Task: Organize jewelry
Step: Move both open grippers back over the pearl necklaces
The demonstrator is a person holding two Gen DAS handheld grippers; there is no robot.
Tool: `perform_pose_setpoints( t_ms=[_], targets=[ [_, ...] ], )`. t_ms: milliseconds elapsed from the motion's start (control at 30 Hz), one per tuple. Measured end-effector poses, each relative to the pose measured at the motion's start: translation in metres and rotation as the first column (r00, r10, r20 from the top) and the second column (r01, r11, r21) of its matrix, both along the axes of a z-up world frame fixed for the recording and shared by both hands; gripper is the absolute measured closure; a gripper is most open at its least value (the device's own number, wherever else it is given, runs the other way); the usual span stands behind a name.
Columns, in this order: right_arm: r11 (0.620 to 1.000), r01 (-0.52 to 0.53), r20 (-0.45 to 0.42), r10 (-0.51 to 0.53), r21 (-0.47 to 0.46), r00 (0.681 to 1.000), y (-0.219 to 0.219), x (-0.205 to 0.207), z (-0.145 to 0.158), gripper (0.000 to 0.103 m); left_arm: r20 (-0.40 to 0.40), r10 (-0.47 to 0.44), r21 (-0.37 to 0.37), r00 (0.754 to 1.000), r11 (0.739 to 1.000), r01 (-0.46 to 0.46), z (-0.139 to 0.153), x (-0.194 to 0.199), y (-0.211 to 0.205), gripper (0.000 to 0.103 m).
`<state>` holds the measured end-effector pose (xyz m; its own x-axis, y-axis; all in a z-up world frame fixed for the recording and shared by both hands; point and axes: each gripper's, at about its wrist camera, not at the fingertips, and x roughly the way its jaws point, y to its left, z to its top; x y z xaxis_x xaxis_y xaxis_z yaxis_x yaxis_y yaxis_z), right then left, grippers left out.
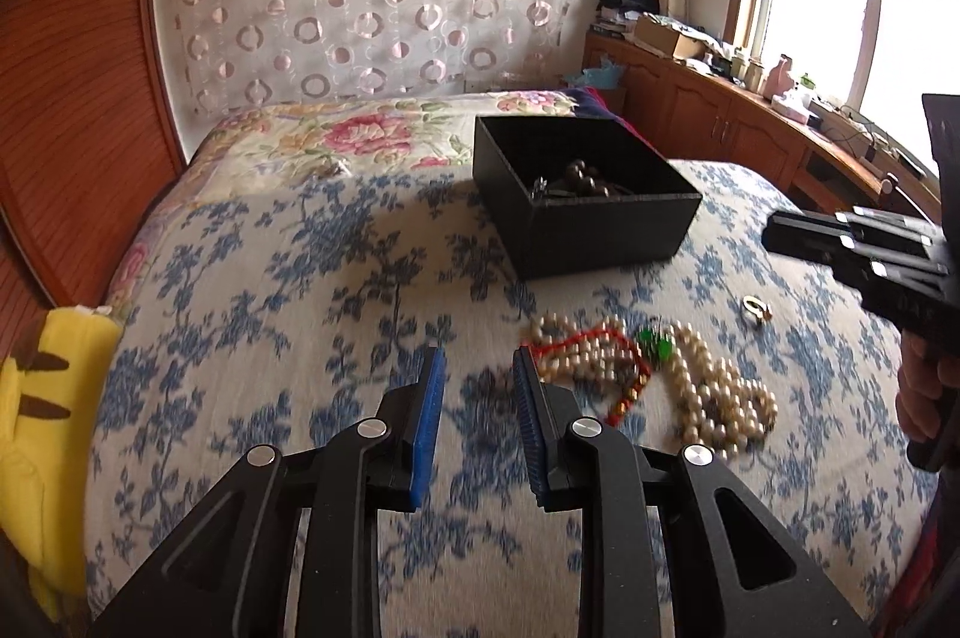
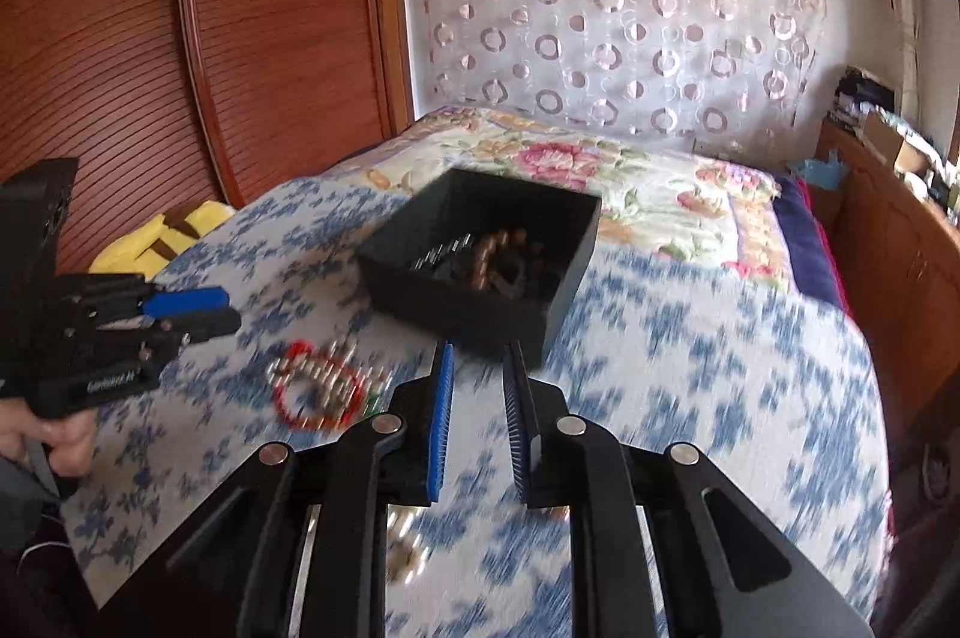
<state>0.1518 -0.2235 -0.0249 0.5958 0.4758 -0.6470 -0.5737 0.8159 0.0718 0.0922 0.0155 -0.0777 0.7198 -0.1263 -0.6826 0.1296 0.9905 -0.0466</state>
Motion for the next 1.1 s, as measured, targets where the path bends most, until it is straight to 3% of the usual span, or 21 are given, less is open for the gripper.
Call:
perform_pose_setpoints(
  t_ms=[267,400,600,867,900,1000,1100],
  targets=[
    [0.998,-0.059,-0.069,0.056,-0.035,0.996,0.007,-0.029,-0.034,0.084,-0.055,-0.011,-0.009,0.998,1.0,0.011,-0.014,-0.006,0.004,0.08],
    [0.997,-0.063,-0.104,0.059,-0.032,0.993,0.007,-0.034,-0.042,0.084,-0.066,-0.022,-0.014,0.998,1.0,0.021,-0.017,0.0,-0.001,0.075],
    [0.997,-0.067,-0.124,0.061,-0.041,0.99,0.004,-0.038,-0.046,0.078,-0.088,-0.046,-0.032,0.995,0.999,0.043,-0.021,0.012,-0.013,0.075],
    [0.994,-0.061,-0.126,0.049,-0.093,0.991,0.01,-0.037,-0.05,0.078,-0.124,-0.063,-0.056,0.99,0.997,0.056,-0.027,0.025,-0.02,0.075],
    [0.994,-0.06,-0.124,0.048,-0.096,0.991,0.011,-0.037,-0.05,0.078,-0.129,-0.065,-0.062,0.99,0.996,0.058,-0.028,0.026,-0.02,0.076],
    [0.993,-0.059,-0.127,0.045,-0.104,0.991,0.012,-0.036,-0.052,0.078,-0.137,-0.072,-0.073,0.988,0.995,0.063,-0.031,0.027,-0.021,0.096],
    [0.992,-0.055,-0.134,0.04,-0.11,0.99,0.013,-0.034,-0.053,0.078,-0.108,-0.072,-0.067,0.992,0.996,0.065,-0.026,0.02,-0.023,0.099]
  ],
)
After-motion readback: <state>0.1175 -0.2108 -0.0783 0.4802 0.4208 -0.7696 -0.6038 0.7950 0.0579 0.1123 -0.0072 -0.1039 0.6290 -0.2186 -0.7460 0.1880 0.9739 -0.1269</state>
